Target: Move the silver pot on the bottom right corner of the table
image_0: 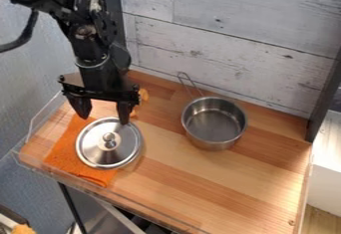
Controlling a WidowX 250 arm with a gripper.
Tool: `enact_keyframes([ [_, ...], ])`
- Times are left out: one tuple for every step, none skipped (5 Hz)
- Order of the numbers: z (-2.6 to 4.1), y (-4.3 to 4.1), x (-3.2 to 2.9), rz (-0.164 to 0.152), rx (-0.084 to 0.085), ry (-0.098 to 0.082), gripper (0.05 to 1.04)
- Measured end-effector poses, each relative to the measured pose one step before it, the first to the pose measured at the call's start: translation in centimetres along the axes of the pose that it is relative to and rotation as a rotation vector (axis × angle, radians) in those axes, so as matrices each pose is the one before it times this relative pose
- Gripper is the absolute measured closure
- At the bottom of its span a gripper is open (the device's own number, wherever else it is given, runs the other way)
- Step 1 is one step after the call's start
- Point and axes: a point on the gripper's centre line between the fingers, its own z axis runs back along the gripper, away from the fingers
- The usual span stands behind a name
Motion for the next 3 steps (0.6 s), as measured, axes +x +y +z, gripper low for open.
enact_keyframes([
  [-0.611,-0.142,-0.449,0.0093,-0.0046,0.0280,0.083],
  [-0.339,-1.752,0.267,0.0498,-0.0445,0.0257,0.083],
  [-0.548,-1.718,0.512,-0.0134,0.0084,0.0226,0.083],
])
